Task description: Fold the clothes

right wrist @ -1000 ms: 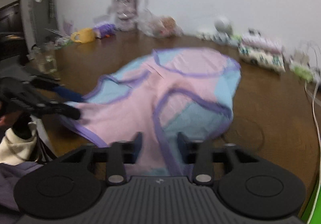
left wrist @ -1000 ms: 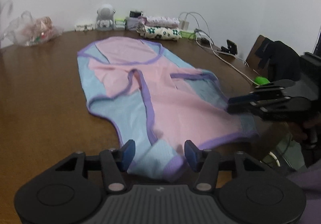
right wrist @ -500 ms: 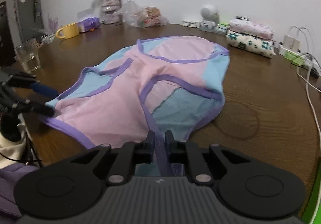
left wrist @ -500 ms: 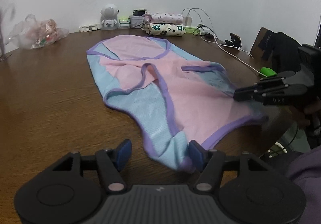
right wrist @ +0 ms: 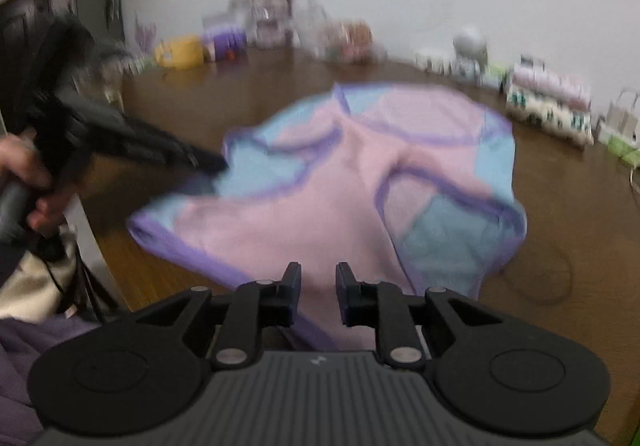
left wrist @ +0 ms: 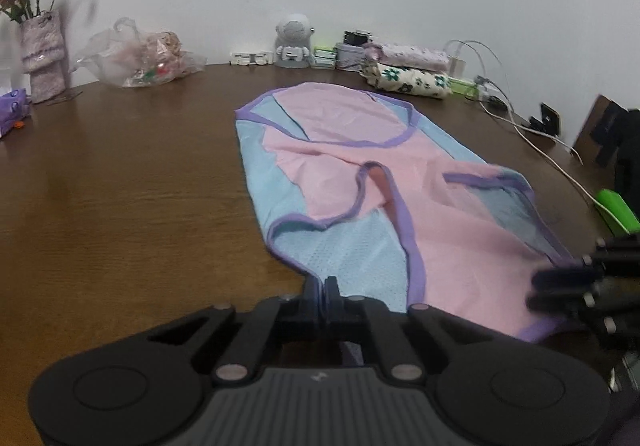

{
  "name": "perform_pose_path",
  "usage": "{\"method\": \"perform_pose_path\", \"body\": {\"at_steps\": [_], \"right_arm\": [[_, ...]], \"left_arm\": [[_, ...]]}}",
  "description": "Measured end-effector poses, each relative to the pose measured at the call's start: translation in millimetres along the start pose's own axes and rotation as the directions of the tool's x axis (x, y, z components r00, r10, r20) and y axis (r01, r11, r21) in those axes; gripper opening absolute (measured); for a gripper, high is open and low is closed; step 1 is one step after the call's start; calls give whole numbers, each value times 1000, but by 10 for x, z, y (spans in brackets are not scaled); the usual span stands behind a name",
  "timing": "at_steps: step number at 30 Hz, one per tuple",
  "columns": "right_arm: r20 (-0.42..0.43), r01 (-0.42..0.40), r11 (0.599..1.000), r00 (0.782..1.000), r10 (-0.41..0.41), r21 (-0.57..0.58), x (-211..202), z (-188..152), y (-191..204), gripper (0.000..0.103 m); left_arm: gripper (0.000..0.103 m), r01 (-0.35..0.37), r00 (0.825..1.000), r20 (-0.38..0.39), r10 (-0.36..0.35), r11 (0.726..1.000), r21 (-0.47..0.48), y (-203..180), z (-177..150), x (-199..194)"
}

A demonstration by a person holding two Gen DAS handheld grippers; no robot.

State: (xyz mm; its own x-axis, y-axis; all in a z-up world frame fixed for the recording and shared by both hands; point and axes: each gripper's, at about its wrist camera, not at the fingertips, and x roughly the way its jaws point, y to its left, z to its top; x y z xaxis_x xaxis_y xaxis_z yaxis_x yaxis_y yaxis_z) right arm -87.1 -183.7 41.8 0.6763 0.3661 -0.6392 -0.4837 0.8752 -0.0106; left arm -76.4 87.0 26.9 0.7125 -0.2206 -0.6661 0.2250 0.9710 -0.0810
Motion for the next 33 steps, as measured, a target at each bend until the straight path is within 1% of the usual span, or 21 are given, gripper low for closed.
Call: {"method": "perform_pose_path", "body": {"at_steps": [2,3,5,7,9,10,11,12,13,14,15,16,17,19,20,21,22,25,28,30,33], "right_arm": [[-14,8,1000,1000,-8,-6,27,-10,12,17],[-21,12,1000,1000,-12,-9,41,-15,18,17],[-29,18,1000,999,-18,-14,64,-19,33,18],[-19,14,1000,1000,-14,-20,77,-1,62,19],[-8,10,1000,1000,-10,-25,89,18,91,19],[-3,8,1000,1000,-8,-27,95,27,105,20],[2,6,1000,1000,-6,-30,101,37,119,26],[7,5,999,1000,-4,-33,107,46,134,30],[13,3,999,1000,-2,-35,113,55,148,36],[18,1,999,1000,0,-38,119,65,163,36],[23,-1,999,1000,2,-41,125,74,177,36],[28,-2,999,1000,4,-43,131,84,191,37],[34,-4,999,999,6,-46,137,93,206,37],[44,-8,999,999,10,-51,149,112,234,37],[44,-8,999,999,10,-53,163,117,241,37],[37,-6,999,999,8,-52,186,118,238,37],[31,-4,999,1000,6,-51,204,116,229,37],[11,-1,999,1000,1,-36,228,76,180,36],[7,-11,1000,1000,11,2,241,55,72,36],[3,4,1000,1000,-4,18,251,66,-8,36],[-4,72,997,997,-72,33,302,126,-131,36]], "left_arm": [[2,70,997,-44,-70,998,-2,-38,-35,-93],[5,97,994,-53,-97,995,-3,-49,-15,-127],[11,100,995,-23,-100,995,6,-39,115,-158],[31,103,995,6,-103,995,15,-29,245,-189],[66,63,997,52,-63,998,-3,103,503,-84],[74,35,996,77,-33,999,-19,193,658,-5],[81,7,995,102,-3,999,-36,283,813,74],[77,-39,993,106,44,998,-46,364,978,202],[77,-111,990,82,114,993,-45,433,1155,395],[72,-170,983,58,172,985,-30,503,1316,574],[67,-201,979,34,200,980,6,572,1450,745],[67,-206,979,8,206,978,37,639,1567,915],[62,-208,978,-17,209,977,55,716,1669,1080],[47,-263,962,-62,266,963,62,834,1825,1414],[33,-294,951,-80,299,953,67,881,1870,1545],[14,-321,941,-92,327,944,74,925,1885,1637],[8,-334,935,-95,341,939,85,949,1884,1689],[5,-327,938,-73,338,936,133,931,1799,1663],[3,-361,925,-44,376,911,201,842,1564,1538],[3,-383,916,-23,400,891,245,782,1407,1454],[3,-440,890,-5,455,864,245,717,1112,1210]]}}
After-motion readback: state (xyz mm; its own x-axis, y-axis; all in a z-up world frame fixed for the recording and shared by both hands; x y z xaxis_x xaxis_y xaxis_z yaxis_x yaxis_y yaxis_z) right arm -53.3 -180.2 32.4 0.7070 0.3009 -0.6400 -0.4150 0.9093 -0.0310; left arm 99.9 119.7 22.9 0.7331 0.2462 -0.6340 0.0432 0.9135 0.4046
